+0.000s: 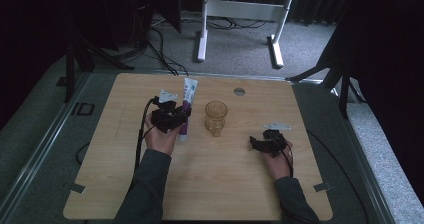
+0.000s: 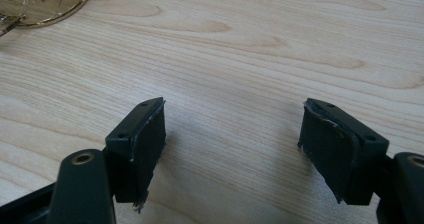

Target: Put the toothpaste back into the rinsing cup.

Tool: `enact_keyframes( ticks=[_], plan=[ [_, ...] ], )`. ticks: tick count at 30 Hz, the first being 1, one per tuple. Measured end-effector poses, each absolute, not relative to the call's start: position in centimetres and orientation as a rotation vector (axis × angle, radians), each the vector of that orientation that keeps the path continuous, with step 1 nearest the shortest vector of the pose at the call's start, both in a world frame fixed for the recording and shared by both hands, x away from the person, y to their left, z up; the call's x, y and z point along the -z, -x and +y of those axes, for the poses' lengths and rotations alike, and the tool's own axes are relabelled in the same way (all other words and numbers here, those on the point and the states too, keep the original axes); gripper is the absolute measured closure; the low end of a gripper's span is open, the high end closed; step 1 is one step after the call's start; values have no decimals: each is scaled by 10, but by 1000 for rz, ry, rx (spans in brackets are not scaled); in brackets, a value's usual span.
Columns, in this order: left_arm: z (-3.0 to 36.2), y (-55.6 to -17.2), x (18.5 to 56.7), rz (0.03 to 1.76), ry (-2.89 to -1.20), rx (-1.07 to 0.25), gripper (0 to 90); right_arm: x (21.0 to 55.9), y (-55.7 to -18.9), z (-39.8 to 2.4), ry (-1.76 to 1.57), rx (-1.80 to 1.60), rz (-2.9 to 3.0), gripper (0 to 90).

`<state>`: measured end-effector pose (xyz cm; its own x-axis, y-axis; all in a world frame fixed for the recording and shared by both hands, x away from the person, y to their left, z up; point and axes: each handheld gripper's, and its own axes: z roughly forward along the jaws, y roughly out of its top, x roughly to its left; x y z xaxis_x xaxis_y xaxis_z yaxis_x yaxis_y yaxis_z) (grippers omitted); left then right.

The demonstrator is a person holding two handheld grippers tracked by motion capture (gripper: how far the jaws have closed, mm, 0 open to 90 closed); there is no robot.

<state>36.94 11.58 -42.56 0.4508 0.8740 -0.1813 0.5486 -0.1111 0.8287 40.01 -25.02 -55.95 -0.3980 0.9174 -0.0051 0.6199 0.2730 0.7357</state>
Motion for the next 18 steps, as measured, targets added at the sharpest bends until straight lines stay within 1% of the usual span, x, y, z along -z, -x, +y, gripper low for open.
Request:
enact_keyframes(
  ticks=[18],
  plan=[
    [119, -375, 423, 1200, -1757, -450, 724, 559, -400, -250, -1388, -924, 2117, 263]
  ],
)
